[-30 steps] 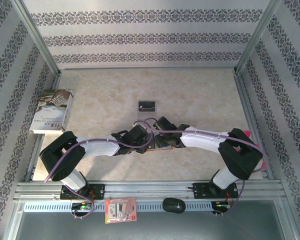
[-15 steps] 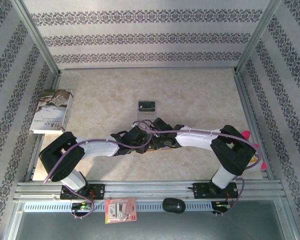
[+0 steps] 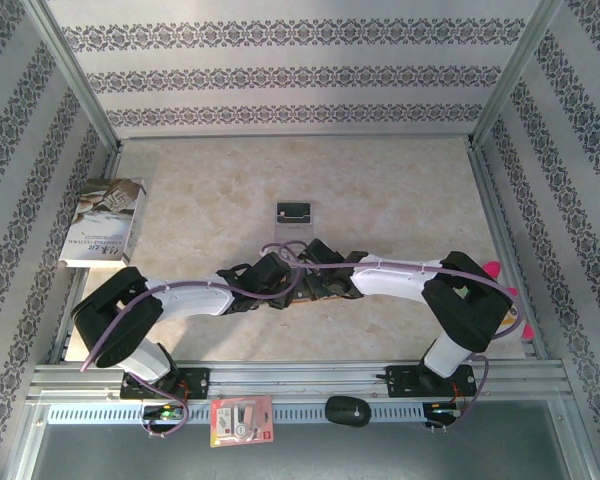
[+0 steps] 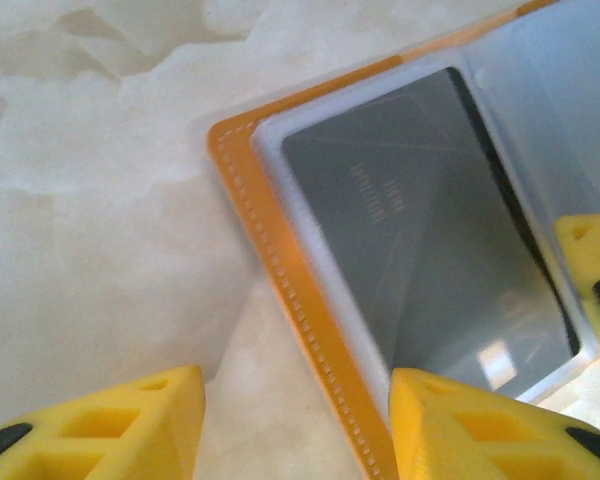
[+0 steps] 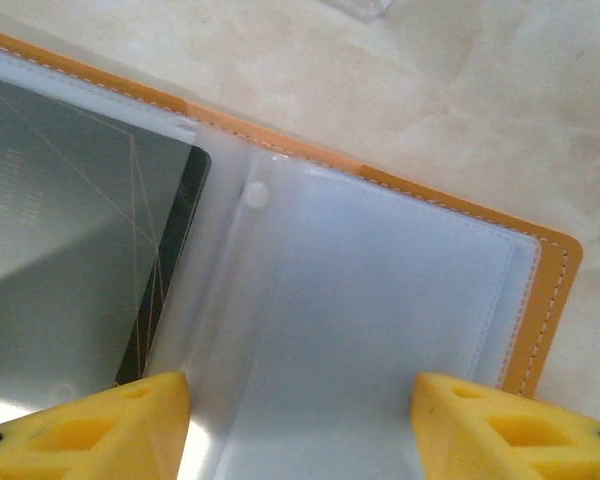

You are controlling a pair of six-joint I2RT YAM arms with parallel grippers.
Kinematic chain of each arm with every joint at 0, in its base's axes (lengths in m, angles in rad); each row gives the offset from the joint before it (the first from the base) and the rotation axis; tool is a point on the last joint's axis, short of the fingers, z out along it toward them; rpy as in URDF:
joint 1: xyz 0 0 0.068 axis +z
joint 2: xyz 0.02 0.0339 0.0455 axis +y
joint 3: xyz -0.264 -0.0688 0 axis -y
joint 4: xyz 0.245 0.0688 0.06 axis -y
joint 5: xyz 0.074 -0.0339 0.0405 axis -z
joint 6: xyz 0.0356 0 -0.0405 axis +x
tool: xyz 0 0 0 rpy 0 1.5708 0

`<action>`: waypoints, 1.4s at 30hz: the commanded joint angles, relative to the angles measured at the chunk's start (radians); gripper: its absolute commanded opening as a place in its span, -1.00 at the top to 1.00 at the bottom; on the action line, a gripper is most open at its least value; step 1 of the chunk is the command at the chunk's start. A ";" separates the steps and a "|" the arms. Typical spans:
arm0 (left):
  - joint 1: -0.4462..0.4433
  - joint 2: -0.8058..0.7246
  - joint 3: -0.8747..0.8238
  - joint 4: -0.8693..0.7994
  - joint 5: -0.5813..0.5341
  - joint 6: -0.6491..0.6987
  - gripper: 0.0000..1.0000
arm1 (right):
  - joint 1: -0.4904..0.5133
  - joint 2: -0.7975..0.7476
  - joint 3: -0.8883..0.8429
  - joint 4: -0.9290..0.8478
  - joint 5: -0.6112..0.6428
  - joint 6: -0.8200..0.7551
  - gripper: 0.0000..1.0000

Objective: Take the credit cards out of the card holder

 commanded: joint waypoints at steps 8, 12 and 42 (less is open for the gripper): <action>0.013 -0.069 -0.021 -0.052 0.006 -0.014 -0.06 | 0.001 -0.125 -0.016 -0.012 0.001 -0.006 -0.24; 0.014 -0.072 -0.013 -0.060 0.001 -0.014 -0.07 | -0.009 -0.074 0.024 -0.020 -0.036 -0.022 -0.24; 0.031 -0.106 -0.024 -0.093 -0.002 -0.013 -0.07 | -0.019 0.005 0.017 -0.089 0.074 0.024 -0.24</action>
